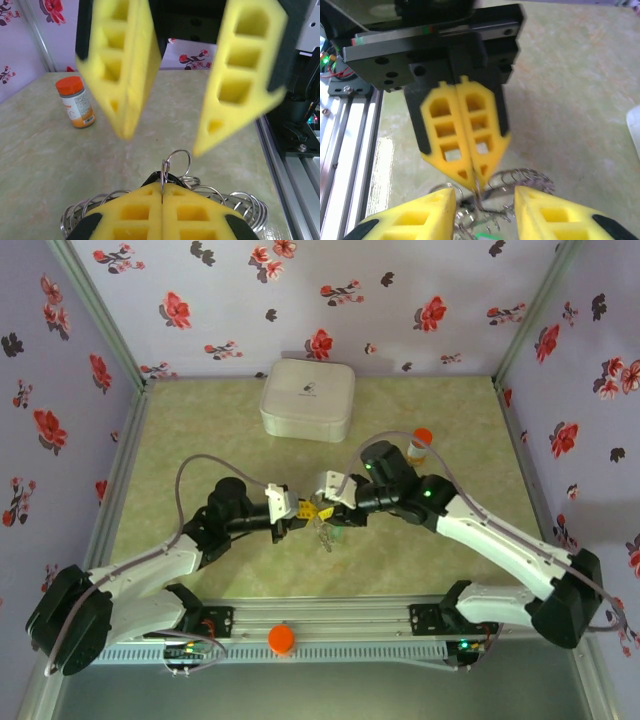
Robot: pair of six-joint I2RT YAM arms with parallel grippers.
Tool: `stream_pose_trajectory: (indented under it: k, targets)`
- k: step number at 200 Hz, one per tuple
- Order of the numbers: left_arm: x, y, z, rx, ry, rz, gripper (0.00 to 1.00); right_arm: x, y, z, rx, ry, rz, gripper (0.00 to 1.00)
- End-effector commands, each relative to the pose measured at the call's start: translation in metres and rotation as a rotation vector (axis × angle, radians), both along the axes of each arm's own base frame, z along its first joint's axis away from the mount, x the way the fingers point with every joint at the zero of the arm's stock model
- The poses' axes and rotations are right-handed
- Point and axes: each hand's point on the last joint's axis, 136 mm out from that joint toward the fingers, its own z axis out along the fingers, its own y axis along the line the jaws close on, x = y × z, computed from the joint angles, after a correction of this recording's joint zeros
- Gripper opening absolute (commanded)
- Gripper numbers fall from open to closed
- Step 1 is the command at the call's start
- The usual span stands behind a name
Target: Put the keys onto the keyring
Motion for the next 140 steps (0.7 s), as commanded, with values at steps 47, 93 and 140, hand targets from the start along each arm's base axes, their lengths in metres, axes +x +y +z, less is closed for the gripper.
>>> stream_pose_trajectory:
  k: [47,93,140]
  targets:
    - [0.013,0.003,0.033,-0.124,-0.165,0.084,0.0,0.008,-0.007,0.024,0.275,0.263,-0.262,0.39]
    - [0.024,0.003,0.032,-0.141,-0.134,0.138,0.0,0.011,-0.008,0.029,0.326,0.434,-0.384,0.4]
    - [0.032,0.001,0.03,-0.136,-0.114,0.169,0.0,0.015,-0.003,0.013,0.222,0.516,-0.441,0.35]
